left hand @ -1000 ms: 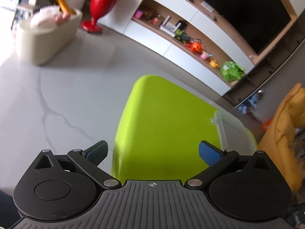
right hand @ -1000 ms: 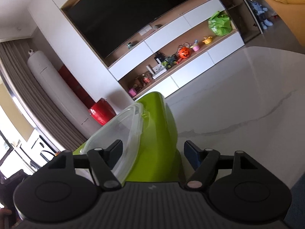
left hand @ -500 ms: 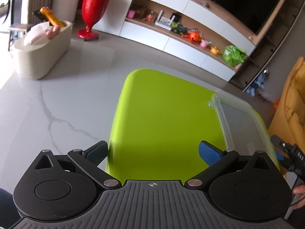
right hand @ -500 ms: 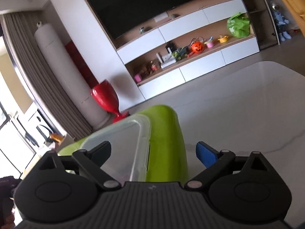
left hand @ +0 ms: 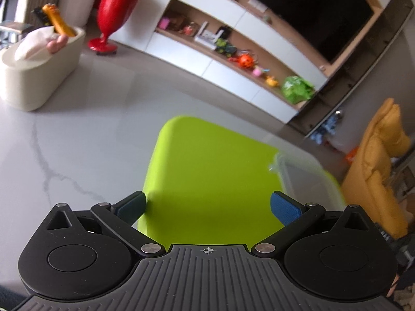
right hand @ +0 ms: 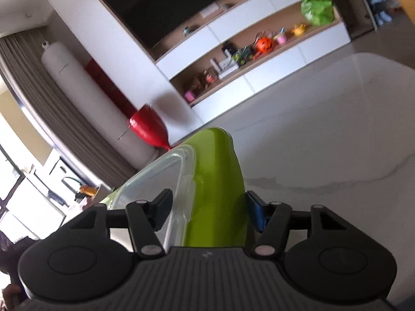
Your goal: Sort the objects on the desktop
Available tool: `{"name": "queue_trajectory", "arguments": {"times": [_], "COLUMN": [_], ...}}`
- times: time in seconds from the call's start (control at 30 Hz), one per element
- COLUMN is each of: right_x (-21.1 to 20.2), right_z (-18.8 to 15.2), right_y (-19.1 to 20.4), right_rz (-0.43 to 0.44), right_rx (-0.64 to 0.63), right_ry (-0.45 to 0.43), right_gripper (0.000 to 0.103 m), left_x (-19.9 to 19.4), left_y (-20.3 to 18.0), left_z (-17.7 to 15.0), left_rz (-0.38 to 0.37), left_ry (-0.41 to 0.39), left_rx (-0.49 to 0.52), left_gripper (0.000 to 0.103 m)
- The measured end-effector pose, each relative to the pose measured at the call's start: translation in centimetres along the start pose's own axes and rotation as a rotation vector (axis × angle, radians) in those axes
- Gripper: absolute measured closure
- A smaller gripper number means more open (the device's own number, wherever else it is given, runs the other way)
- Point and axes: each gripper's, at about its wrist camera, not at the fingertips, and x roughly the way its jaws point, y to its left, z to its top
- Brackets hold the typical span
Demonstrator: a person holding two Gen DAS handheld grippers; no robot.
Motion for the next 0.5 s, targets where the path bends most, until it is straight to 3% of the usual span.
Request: {"name": "queue_trajectory", "arguments": {"times": [0.17,0.23,0.3,0.37,0.4,0.5], "right_x": [0.9,0.6,-0.1,-0.5,-0.6,-0.7], "right_z": [-0.1,-0.5,-0.9,-1.3,-1.5,-1.6], "right_y": [-1.2,-1.8,-2.2,-2.5,-2.8,-3.8], "right_rz": [0.014,0.016,0.004,-0.002,0.006,0.044], "right_rx": [0.034,0.039,0.031,0.012,0.011,0.06], "right_ry": [0.0,-0.003,-0.017,-0.018,-0.01,0.002], "right_gripper": [0.039,0.039,0.028,0.021,0.022,0.022], "left_x": [-0.3,-1.0,-1.3,-1.1,-0.8,1.1], "left_y": [-0.4,0.4,1.7,3.8,5.1,9.4], "left_z": [0.8,0.5,0.0,-0.6,-0.8,-1.1], "left_rz": [-0.044,-0.024,0.014,-0.003,-0.054,-0.337], "left_ry": [-0.011,-0.025,-0.014,0.001,0.01,0.052], "left_rx": [0.006,-0.013,-0.034,-0.107,-0.158,-0.339], "left_gripper": [0.0,0.0,0.0,0.0,0.0,0.0]}}
